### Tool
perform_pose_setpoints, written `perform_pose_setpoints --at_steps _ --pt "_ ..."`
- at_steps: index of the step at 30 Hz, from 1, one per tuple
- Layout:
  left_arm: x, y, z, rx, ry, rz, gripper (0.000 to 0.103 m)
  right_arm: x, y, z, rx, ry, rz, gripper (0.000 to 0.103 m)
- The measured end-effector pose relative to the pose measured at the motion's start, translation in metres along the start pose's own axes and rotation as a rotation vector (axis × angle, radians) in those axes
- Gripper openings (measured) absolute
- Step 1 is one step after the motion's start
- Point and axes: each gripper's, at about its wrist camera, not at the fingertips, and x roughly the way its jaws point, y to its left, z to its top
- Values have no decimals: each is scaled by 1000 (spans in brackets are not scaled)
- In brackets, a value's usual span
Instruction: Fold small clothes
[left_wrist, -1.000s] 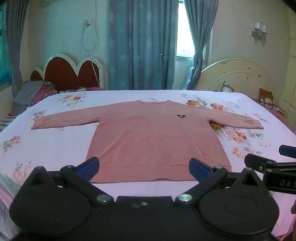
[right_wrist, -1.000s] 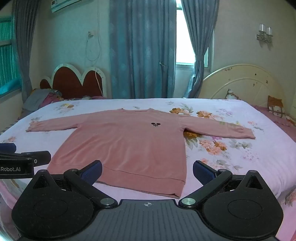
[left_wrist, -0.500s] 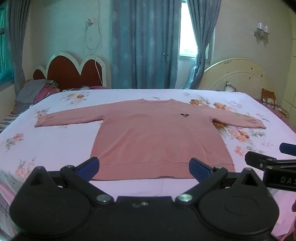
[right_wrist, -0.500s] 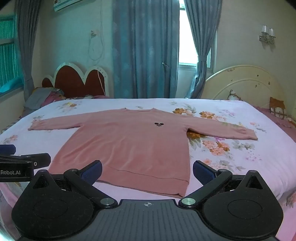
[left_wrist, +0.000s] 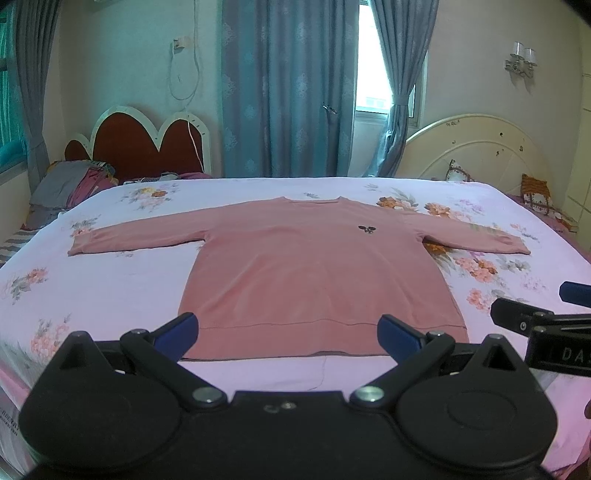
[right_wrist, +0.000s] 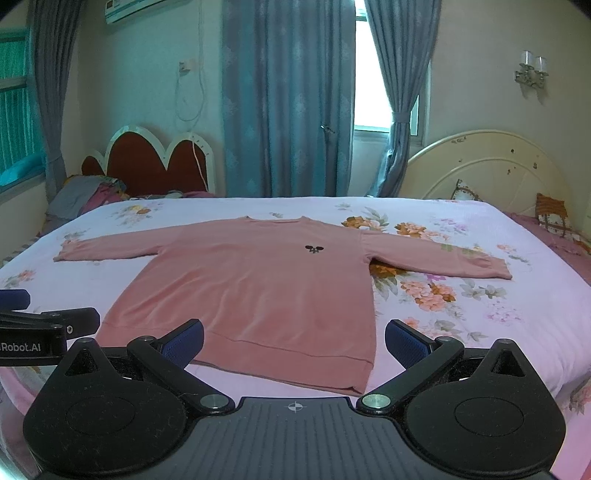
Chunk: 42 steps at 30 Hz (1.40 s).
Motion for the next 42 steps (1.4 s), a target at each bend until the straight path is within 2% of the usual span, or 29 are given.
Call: perform_pose_setpoints --at_steps 42 --pt "-1 2 1 14 2 12 103 2 2 1 -4 4 7 103"
